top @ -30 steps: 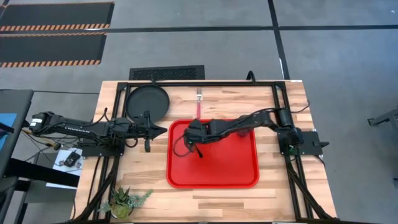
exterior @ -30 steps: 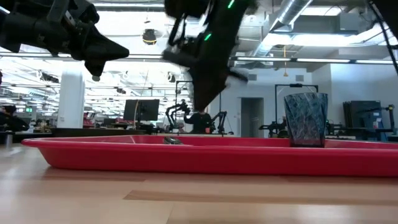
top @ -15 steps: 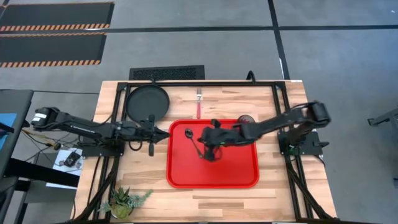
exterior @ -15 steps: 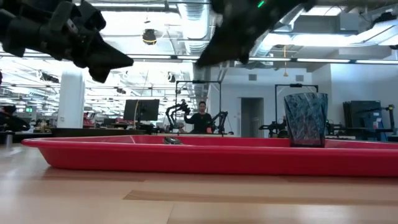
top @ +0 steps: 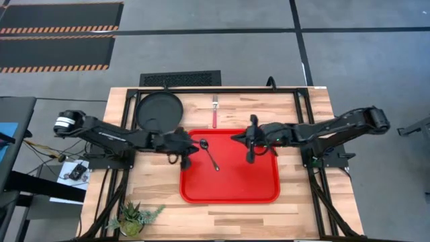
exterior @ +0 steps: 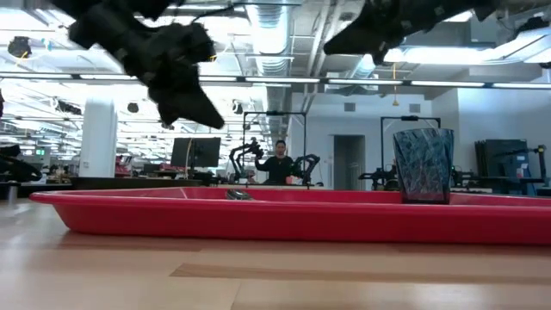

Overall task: Pick and place plate/cup/fork/spoon on tray
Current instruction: Put the black spoon to the left of the red serving tray

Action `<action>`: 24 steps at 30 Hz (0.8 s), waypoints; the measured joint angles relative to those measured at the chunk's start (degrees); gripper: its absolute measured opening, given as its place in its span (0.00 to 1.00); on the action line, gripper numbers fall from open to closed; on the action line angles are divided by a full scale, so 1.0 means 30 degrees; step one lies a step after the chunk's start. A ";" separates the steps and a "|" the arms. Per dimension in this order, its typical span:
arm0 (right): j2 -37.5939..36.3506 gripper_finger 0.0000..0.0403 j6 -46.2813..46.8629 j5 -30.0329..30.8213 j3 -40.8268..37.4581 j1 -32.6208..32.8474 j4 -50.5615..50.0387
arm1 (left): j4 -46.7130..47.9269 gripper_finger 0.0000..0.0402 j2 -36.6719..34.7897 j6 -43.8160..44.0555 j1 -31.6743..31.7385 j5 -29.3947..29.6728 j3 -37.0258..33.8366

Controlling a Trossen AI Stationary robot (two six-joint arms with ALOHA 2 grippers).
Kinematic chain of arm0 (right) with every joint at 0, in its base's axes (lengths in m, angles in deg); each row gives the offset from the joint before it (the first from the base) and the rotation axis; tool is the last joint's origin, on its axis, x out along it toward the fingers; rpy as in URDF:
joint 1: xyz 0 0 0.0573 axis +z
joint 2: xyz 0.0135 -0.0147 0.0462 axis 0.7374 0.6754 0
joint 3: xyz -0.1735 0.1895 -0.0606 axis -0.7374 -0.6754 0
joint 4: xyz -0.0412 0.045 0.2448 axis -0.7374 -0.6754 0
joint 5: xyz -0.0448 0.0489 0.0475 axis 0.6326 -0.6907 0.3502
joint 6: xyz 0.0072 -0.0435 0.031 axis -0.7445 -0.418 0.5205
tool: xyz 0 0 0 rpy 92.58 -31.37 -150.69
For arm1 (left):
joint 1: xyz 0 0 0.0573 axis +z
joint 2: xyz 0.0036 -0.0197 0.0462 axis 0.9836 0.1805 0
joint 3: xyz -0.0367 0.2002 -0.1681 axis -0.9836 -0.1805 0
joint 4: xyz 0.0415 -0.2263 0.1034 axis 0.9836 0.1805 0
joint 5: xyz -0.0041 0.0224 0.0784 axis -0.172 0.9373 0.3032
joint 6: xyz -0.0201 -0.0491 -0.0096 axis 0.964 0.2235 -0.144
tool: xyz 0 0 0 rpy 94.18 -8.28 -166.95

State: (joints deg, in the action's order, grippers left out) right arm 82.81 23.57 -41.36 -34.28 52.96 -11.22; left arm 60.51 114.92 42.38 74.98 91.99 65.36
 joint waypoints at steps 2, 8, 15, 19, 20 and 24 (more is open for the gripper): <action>-0.0413 0.02 -0.0012 0.0085 -0.0209 -0.0021 0.0056 | 0.1724 0.04 0.1075 0.1445 0.0000 0.0039 0.1494; -0.1070 0.02 -0.0357 0.0011 -0.0539 0.0009 -0.0313 | 0.2730 0.23 0.4523 0.6152 -0.0087 0.0415 0.4307; -0.1482 0.02 -0.0830 0.0084 -0.0598 -0.0389 -0.0353 | 0.4333 0.38 0.7670 0.3506 -0.0195 0.1637 0.6601; -0.1504 0.03 -0.0816 0.0081 -0.0601 -0.0471 -0.0152 | 0.3423 0.33 0.8805 0.1021 -0.0633 0.2221 0.7135; -0.1500 0.03 -0.0814 0.0082 -0.0597 -0.0458 -0.0055 | 0.2935 0.30 0.8914 0.0516 -0.0745 0.2261 0.7157; -0.1500 0.03 -0.0522 0.0076 -0.0600 -0.0443 0.0138 | 0.2804 0.13 0.9384 0.0053 -0.0700 0.2672 0.7152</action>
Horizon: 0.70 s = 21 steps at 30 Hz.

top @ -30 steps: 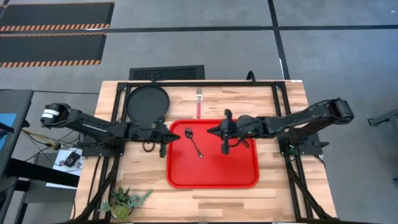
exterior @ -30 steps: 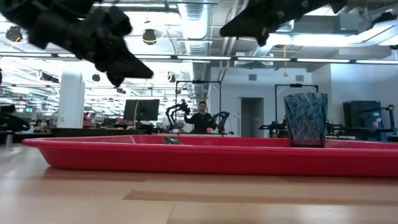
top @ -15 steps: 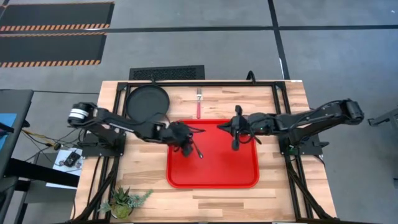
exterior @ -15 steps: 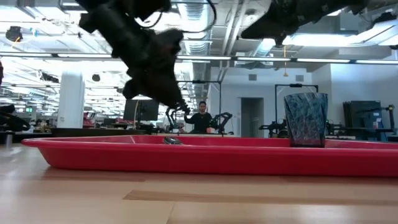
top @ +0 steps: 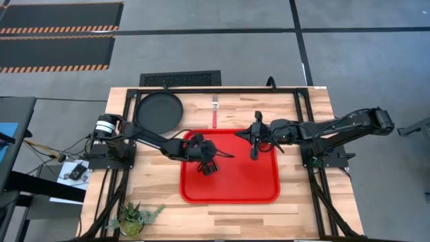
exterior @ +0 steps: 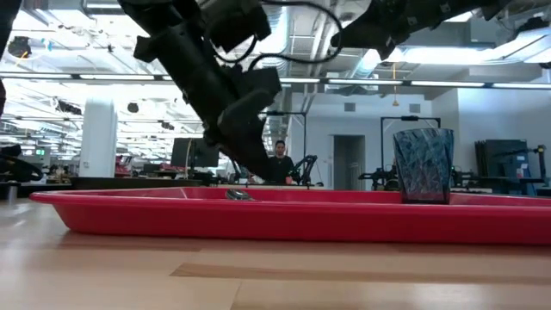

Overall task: Pick and place plate/cup/fork/spoon on tray
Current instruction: Put the black spoon to the left of the red serving tray

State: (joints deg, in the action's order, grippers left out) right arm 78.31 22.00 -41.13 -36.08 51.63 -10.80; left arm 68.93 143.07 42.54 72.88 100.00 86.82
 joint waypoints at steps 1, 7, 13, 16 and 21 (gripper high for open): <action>0.0000 0.03 0.0143 0.0000 0.0003 0.0000 -0.0005 | -0.0161 0.08 0.0169 -0.0092 0.0100 0.0063 -0.0003; 0.0000 0.03 0.0350 0.0000 0.0003 0.0000 0.0053 | -0.0376 0.02 0.0260 -0.0897 0.0571 0.0265 0.0004; 0.0007 0.03 0.0354 0.0000 0.0003 0.0000 0.0088 | -0.0847 0.00 0.0663 -0.1708 0.0873 -0.0944 0.0012; 0.0007 0.03 0.0289 0.0000 0.0011 0.0000 0.0159 | -0.0823 0.00 0.1061 -0.2179 0.0889 -0.1494 0.0150; 0.0007 0.03 0.0274 0.0000 0.0011 0.0000 0.0127 | 0.0318 0.00 0.1555 -0.2502 0.0896 -0.1538 0.0471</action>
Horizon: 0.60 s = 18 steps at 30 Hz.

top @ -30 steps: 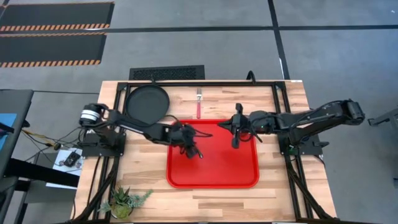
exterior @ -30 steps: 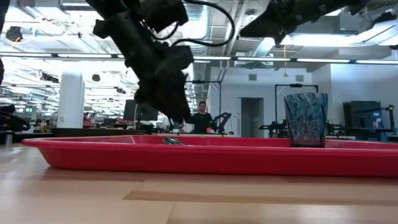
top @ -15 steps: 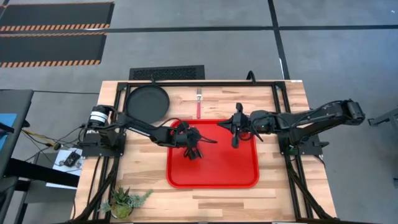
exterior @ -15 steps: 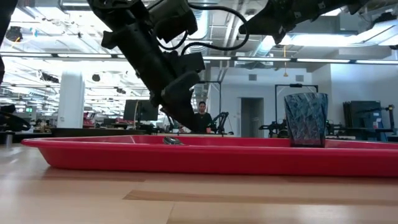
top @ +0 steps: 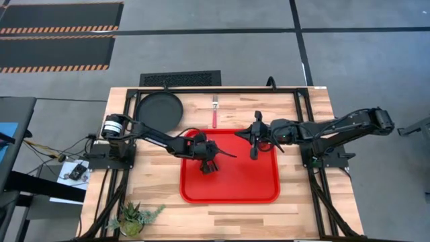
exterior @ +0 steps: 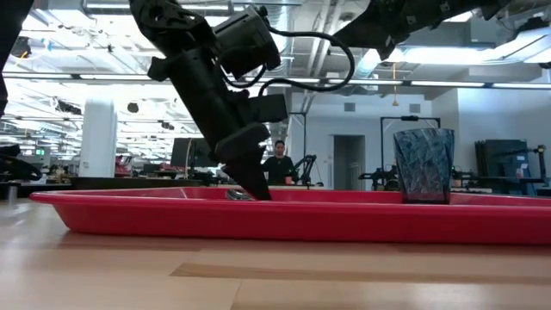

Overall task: Pick and place plate/cup/fork/spoon on tray
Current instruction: Put the black spoon to the left of the red serving tray

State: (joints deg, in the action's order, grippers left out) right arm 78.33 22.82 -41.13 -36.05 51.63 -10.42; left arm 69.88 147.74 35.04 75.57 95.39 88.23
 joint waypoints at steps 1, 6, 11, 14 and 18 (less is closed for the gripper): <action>0.0000 0.03 0.0000 0.0000 0.0000 0.0000 0.0024 | 0.0082 0.00 -0.0028 -0.0090 0.0007 0.0017 0.0014; 0.0000 0.03 -0.0030 0.0000 0.0007 0.0000 0.0011 | 0.0963 0.00 -0.0108 -0.0144 -0.0049 -0.0019 0.0034; 0.0000 0.03 -0.0044 -0.0004 0.0007 0.0000 0.0001 | 0.1752 0.00 -0.0151 -0.0142 -0.0332 0.0046 0.0065; 0.0000 0.03 -0.0044 -0.0004 0.0007 0.0000 0.0012 | 0.1921 0.00 -0.0151 -0.0139 -0.0450 0.0046 0.0065; 0.0000 0.03 -0.0044 -0.0007 0.0007 0.0000 0.0007 | 0.2437 0.00 -0.0317 -0.0139 -0.0686 0.0024 0.0074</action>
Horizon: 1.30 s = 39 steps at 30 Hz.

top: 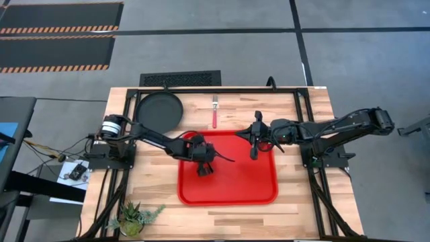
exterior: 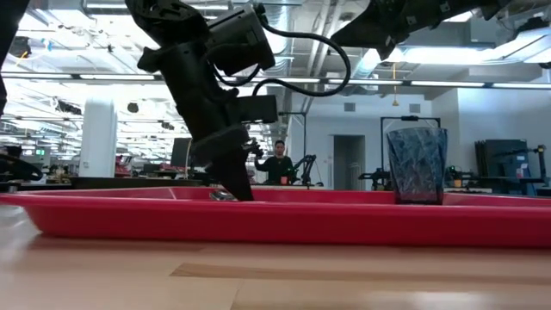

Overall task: Pick and place plate/cup/fork/spoon on tray
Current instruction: Put the black spoon to the left of the red serving tray

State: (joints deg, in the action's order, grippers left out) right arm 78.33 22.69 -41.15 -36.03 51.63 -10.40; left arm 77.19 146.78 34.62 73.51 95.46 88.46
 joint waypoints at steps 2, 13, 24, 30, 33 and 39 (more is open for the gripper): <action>0.0000 0.03 0.0000 0.0000 0.0000 0.0000 0.0001 | 0.0208 0.00 -0.0214 0.0015 -0.0094 -0.0083 -0.0048; 0.0000 0.03 0.0007 0.0000 0.0000 0.0000 0.0019 | -0.0265 0.00 -0.0665 0.0117 -0.0130 -0.1325 -0.0062; 0.0007 0.03 0.0003 0.0000 0.0000 0.0000 0.0165 | 0.0071 0.00 -0.0301 -0.0327 -0.0730 -0.2114 -0.0045; 0.0007 0.03 0.0007 0.0000 0.0000 0.0000 0.0158 | 0.0601 0.00 -0.0348 -0.0321 -0.0997 -0.1994 0.0014; 0.0007 0.03 0.0123 -0.0007 0.0000 0.0000 -0.0342 | 0.1332 0.00 -0.0395 -0.0331 -0.1002 -0.2098 0.0489; 0.0126 0.02 0.1982 -0.0109 0.0015 0.0553 -0.4137 | 0.1817 0.00 -0.0866 -0.0831 -0.1335 -0.2082 0.1324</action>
State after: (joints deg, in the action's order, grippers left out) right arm 78.71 28.64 -41.48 -35.99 53.29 -22.81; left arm 82.64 144.19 32.13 69.50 89.22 92.43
